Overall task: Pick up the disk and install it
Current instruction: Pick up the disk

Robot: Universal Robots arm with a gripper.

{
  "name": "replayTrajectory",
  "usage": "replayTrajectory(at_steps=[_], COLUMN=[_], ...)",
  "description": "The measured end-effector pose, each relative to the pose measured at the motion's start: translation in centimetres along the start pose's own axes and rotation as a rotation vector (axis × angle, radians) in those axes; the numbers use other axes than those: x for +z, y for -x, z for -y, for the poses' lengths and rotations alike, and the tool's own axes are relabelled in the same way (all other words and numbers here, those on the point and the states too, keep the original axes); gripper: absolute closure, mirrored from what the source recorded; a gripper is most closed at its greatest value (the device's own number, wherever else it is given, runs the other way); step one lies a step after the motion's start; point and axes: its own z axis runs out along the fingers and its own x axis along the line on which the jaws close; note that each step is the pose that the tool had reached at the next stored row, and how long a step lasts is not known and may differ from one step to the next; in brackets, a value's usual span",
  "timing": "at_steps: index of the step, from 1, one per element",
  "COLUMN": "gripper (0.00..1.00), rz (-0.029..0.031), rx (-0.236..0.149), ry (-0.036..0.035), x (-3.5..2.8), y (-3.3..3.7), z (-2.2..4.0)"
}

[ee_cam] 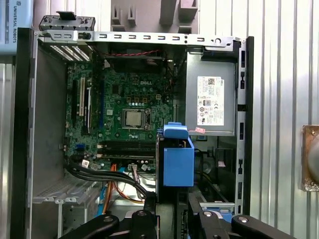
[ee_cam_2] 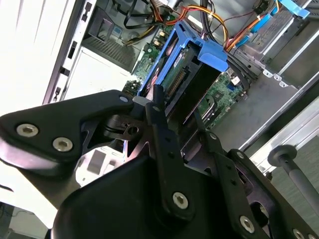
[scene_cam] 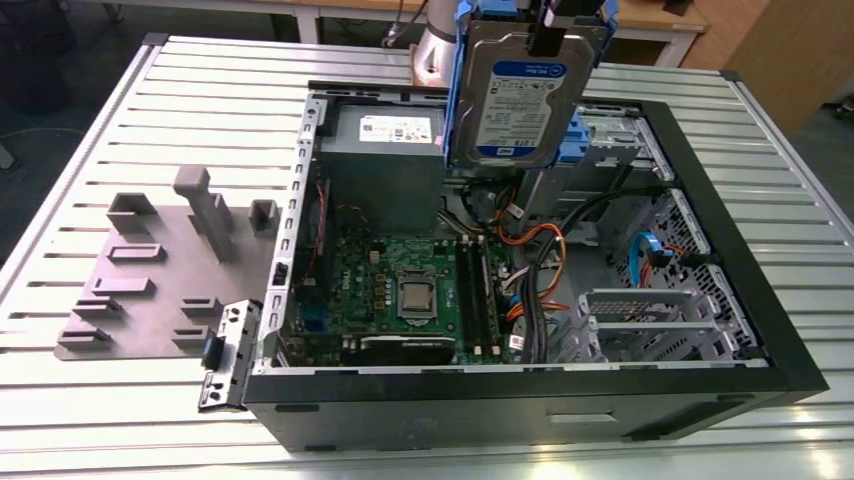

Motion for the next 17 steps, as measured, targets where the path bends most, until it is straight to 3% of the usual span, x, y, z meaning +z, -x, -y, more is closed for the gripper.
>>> replayTrajectory(at_steps=[17], gripper=[0.65], rz=[0.0], rx=[0.0], ry=[0.0], x=[0.04], y=[-1.43], z=[-0.01])
